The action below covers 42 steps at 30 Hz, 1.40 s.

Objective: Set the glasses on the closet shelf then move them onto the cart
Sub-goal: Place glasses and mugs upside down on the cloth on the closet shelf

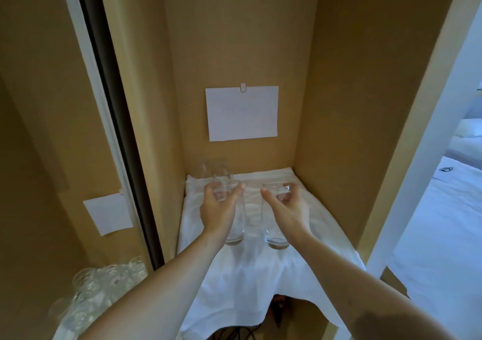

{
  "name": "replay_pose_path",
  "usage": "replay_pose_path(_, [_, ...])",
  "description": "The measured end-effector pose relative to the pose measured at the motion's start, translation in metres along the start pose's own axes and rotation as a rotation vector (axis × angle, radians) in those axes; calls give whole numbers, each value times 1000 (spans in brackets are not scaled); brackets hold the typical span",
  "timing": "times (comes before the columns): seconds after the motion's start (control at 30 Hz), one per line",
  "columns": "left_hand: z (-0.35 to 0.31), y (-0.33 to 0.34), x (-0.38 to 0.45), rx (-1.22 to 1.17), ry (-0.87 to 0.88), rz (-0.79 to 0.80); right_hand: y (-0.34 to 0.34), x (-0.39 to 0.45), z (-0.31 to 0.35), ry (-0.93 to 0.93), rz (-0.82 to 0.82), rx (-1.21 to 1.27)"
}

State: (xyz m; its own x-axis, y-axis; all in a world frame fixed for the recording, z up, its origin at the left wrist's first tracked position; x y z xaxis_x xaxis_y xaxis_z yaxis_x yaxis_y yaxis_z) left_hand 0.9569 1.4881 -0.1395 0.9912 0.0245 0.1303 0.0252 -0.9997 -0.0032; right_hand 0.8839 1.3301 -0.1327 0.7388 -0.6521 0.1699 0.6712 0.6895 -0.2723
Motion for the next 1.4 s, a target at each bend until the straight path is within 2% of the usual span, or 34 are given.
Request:
replay_pose_path(0.3, [51, 17, 67, 41, -86, 15, 39, 50, -23, 69, 33, -75])
replay_pose_path(0.6, [75, 36, 96, 75, -149, 21, 59, 97, -61, 97, 37, -79])
replay_pose_path(1.13, [108, 96, 159, 118, -118, -50, 93, 208, -118, 69, 142, -16])
replay_pose_path(1.27, [121, 102, 167, 106, -99, -15, 96, 217, -127, 62, 235, 15])
replay_pose_path(1.4, [126, 100, 173, 100, -90, 26, 94, 211, -150, 139, 387, -22])
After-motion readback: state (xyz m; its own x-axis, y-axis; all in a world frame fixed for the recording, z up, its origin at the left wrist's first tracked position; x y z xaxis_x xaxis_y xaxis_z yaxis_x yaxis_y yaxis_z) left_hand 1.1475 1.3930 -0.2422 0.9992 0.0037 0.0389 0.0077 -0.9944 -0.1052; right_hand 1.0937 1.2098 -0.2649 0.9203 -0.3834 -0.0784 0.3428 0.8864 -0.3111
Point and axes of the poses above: each hand's wrist, its own x-axis towards the middle knuckle, its own y-axis out of the palm, z = x × y, the point moved 2 cm from there along x, towards the middle knuckle, and after that the axes turned 2 degrees about y, right-handed, at the moved point
